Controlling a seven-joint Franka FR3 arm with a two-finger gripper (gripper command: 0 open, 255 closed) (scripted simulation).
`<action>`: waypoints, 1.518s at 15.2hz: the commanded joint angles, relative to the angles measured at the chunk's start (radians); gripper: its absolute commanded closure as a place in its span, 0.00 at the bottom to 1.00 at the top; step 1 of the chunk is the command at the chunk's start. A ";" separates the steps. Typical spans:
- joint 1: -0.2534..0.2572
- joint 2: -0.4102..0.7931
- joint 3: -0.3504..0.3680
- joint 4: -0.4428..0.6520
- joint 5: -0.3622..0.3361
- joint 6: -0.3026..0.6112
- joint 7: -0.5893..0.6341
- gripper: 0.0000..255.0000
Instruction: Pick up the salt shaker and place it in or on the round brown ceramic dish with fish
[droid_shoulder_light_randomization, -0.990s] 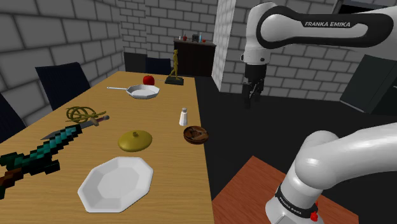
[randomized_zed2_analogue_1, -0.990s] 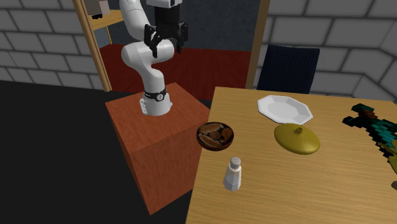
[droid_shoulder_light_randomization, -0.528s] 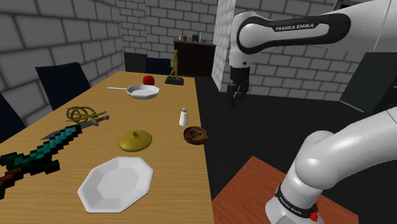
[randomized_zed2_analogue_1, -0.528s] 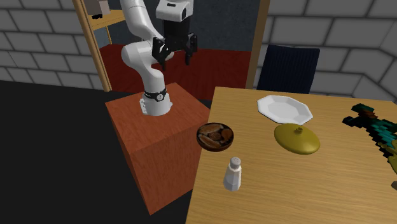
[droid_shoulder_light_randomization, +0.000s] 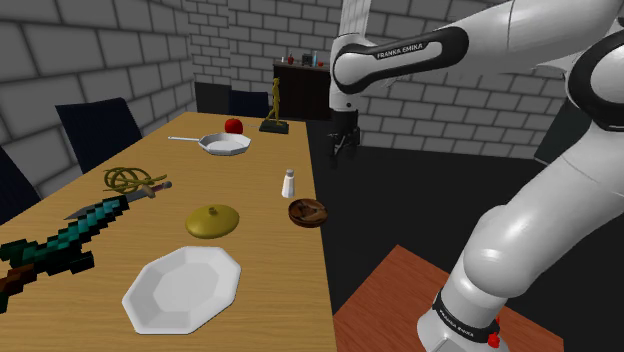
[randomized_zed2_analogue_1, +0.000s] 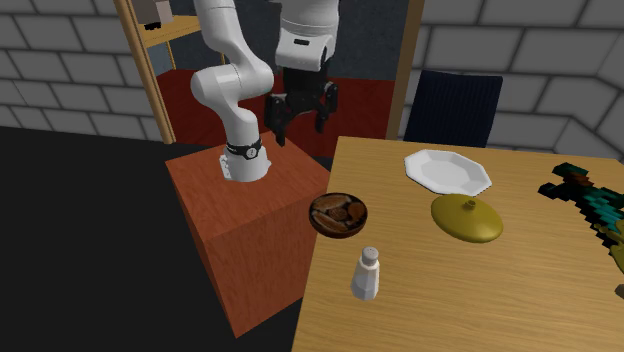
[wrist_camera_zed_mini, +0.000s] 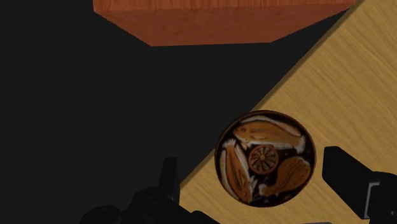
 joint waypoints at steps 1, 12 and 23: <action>0.000 0.074 -0.004 0.041 0.003 0.037 -0.005 0.00; -0.001 0.501 -0.006 0.425 0.034 0.099 -0.023 0.00; -0.006 0.738 -0.003 0.640 0.049 0.129 -0.030 0.00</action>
